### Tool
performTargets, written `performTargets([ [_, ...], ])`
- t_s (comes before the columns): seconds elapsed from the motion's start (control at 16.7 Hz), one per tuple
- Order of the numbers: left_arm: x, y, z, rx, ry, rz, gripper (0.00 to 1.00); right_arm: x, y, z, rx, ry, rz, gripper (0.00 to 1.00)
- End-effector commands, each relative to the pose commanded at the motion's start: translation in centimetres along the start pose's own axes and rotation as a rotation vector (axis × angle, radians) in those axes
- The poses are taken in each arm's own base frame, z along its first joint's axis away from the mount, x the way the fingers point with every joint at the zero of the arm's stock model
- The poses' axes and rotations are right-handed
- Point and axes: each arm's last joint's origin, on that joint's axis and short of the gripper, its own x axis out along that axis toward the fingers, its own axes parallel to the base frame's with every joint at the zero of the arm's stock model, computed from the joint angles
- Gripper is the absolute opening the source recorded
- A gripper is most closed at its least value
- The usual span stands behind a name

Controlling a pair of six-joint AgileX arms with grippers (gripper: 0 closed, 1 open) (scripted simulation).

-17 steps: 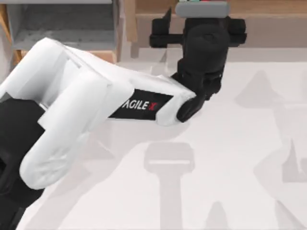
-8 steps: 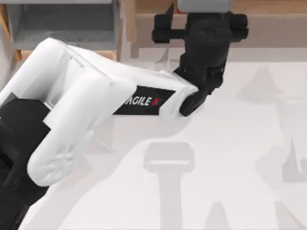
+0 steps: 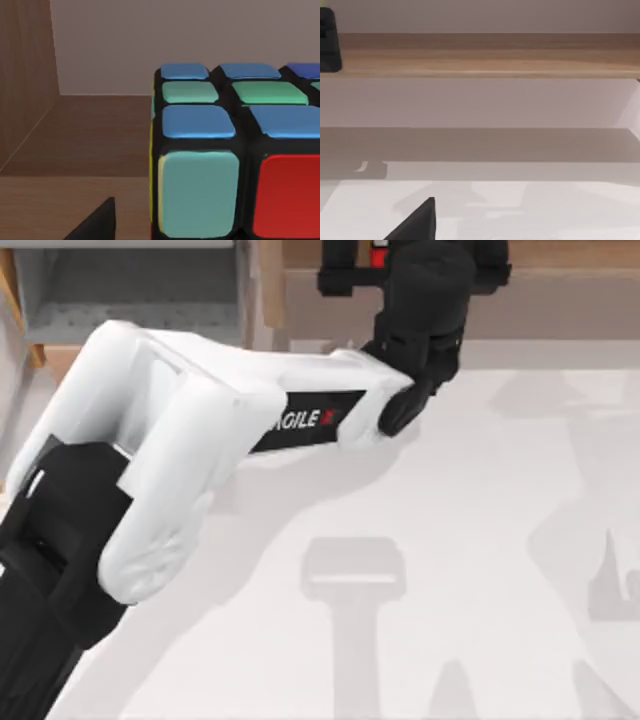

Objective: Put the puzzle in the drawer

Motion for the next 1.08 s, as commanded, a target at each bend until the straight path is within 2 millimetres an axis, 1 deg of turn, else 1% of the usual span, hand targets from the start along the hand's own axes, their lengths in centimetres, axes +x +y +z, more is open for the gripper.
performTargets([
  [0.24,0.03,0.01,0.0,0.0,0.0,0.0,1.0,0.0,0.0,0.0,0.0,0.0,0.0,1.0],
  [1.02,0.03,0.01,0.0,0.0,0.0,0.0,0.02,0.0,0.0,0.0,0.0,0.0,0.0,1.0],
  [1.08,0.03,0.01,0.0,0.0,0.0,0.0,0.0,0.0,0.0,0.0,0.0,0.0,0.0,1.0],
])
